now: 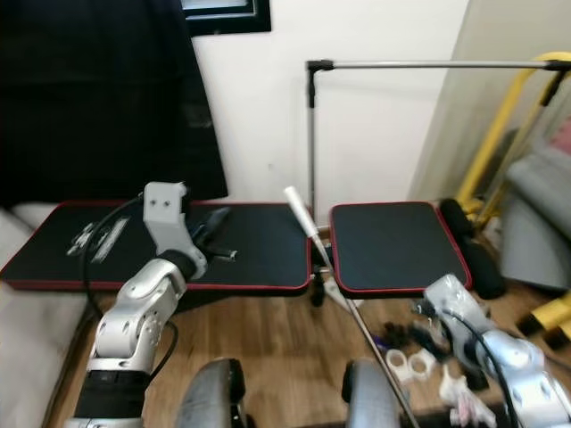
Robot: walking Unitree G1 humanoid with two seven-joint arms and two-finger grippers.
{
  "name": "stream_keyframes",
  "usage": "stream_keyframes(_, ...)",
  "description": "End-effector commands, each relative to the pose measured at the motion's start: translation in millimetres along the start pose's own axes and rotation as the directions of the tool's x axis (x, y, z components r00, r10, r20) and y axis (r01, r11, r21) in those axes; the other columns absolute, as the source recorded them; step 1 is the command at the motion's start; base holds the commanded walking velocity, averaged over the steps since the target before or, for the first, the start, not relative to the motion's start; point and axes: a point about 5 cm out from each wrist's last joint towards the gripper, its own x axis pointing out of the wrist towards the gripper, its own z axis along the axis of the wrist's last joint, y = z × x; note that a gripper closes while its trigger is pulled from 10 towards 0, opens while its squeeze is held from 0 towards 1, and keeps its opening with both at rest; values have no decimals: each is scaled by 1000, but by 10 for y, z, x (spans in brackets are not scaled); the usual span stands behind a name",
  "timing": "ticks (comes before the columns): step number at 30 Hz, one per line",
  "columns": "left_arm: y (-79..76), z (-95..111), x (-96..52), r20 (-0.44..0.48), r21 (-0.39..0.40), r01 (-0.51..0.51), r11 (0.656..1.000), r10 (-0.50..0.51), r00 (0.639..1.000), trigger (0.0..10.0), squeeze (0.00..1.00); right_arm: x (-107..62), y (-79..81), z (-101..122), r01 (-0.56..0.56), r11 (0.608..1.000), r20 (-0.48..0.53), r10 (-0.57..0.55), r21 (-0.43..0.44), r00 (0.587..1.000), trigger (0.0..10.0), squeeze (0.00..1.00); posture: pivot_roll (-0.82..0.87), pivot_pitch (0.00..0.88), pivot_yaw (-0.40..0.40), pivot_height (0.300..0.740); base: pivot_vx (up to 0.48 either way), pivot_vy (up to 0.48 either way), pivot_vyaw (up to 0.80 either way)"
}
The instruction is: Sweep floor
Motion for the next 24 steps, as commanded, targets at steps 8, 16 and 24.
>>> stream_keyframes(8, 58, -74, -35, -40, -7, -30, 1000, 30, 999, 10000, 0, 5, -11, -39, -18, 1000, -30, 18, -9, 999, 10000, 0, 19, 0, -32, 550, 0, 0, 0)
stream_keyframes(16, 62, -76, -38, -45, -3, -28, 1000, 28, 999, 10000, 0, 28, 21, -89, -17, 1000, -49, 17, 14, 999, 10000, 0, 20, 0, -27, 520, 0, 0, 0)
stream_keyframes(24, 64, -72, -42, -45, 0, -25, 1000, 25, 999, 10000, 0, 92, 9, -37, 17, 999, 4, -18, 46, 1000, 10000, 0, 22, 0, -26, 500, 0, 0, 0)
